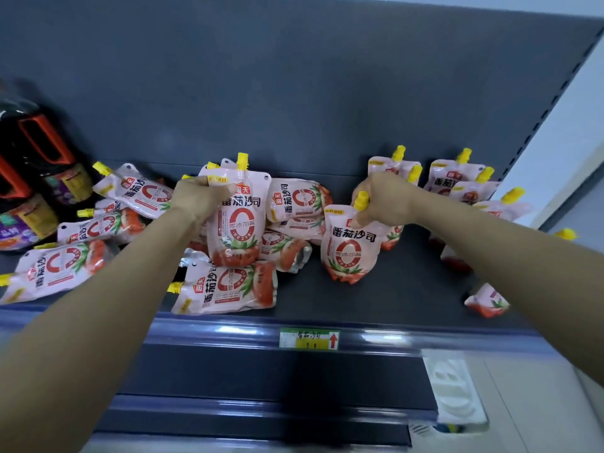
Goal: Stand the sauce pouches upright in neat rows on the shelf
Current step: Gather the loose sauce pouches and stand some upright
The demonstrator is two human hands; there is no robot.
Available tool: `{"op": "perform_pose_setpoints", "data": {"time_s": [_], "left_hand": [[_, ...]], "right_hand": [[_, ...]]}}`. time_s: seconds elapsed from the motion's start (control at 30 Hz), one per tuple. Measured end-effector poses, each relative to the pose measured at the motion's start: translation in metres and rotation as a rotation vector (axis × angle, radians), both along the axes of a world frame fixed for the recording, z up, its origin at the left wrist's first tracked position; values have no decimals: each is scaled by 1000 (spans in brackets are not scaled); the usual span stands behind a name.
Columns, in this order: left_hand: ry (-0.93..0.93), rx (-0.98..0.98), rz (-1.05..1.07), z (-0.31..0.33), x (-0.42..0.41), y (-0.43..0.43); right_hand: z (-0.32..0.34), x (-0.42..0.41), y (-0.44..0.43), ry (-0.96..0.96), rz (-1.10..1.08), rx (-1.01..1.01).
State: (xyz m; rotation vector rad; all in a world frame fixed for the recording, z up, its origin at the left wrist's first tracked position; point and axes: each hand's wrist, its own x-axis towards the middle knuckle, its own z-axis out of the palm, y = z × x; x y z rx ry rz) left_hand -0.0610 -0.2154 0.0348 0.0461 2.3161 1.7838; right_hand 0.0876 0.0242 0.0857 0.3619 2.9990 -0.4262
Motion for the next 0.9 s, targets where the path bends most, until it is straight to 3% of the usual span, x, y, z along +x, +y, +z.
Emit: {"op": "perform_pose_setpoints", "data": {"time_s": [0.2, 0.37, 0.57, 0.9], "left_hand": [[238, -53, -111, 18, 32, 28], [323, -27, -167, 27, 59, 50], [272, 82, -358, 21, 101, 91], [228, 92, -447, -17, 148, 152]], "right_hand": [[10, 12, 32, -36, -1, 134], [8, 15, 62, 5, -36, 232], [7, 17, 83, 59, -27, 193], [25, 49, 107, 12, 50, 84]]}}
